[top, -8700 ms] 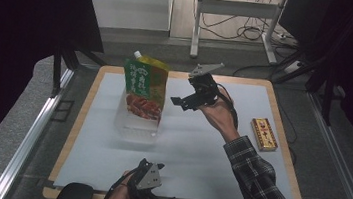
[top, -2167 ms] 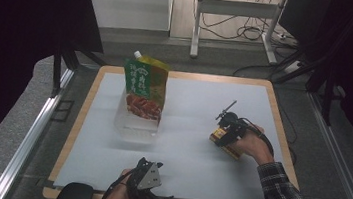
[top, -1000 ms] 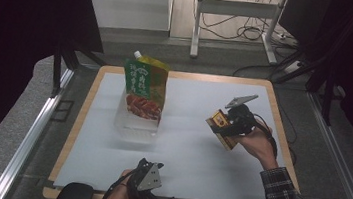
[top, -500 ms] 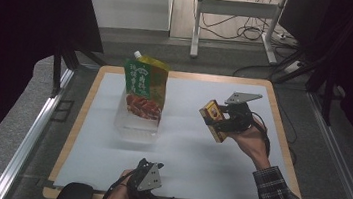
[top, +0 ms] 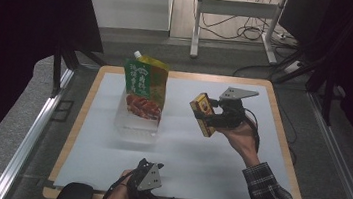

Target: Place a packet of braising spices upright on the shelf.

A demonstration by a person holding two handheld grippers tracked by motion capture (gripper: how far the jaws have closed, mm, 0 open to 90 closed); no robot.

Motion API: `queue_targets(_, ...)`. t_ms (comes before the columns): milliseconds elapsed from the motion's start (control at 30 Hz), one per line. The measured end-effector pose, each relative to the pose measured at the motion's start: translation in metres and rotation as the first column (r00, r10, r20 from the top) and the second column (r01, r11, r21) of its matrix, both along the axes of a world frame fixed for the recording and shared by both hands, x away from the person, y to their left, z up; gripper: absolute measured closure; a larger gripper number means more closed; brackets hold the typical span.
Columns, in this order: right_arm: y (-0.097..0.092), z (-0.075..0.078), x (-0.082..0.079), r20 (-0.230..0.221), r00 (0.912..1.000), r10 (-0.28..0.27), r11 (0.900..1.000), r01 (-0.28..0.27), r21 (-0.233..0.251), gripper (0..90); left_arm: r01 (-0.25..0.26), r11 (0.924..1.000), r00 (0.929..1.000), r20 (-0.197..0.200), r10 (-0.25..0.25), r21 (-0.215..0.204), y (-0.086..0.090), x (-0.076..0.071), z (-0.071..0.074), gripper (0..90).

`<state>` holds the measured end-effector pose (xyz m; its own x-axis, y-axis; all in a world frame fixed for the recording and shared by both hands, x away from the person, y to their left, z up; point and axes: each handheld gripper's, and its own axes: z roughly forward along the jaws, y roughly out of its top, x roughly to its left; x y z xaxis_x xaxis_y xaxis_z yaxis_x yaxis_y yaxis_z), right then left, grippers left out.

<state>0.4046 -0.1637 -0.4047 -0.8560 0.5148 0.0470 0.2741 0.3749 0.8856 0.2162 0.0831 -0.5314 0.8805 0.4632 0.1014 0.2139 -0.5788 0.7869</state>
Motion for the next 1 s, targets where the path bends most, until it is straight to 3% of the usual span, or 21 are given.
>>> queue_targets(633,0.059,-0.002,0.001,0.048,0.9935,0.103,0.9914,-0.106,0.077,32.0,0.005,1.0000,1.0000,0.003,-0.005,-0.002,0.000,-0.001,0.001,0.0)
queue_targets(1000,0.090,-0.012,0.006,0.060,0.9849,0.163,0.9780,-0.169,0.122,32.0,0.008,0.9999,1.0000,0.002,-0.008,-0.011,-0.001,-0.002,0.001,0.0)
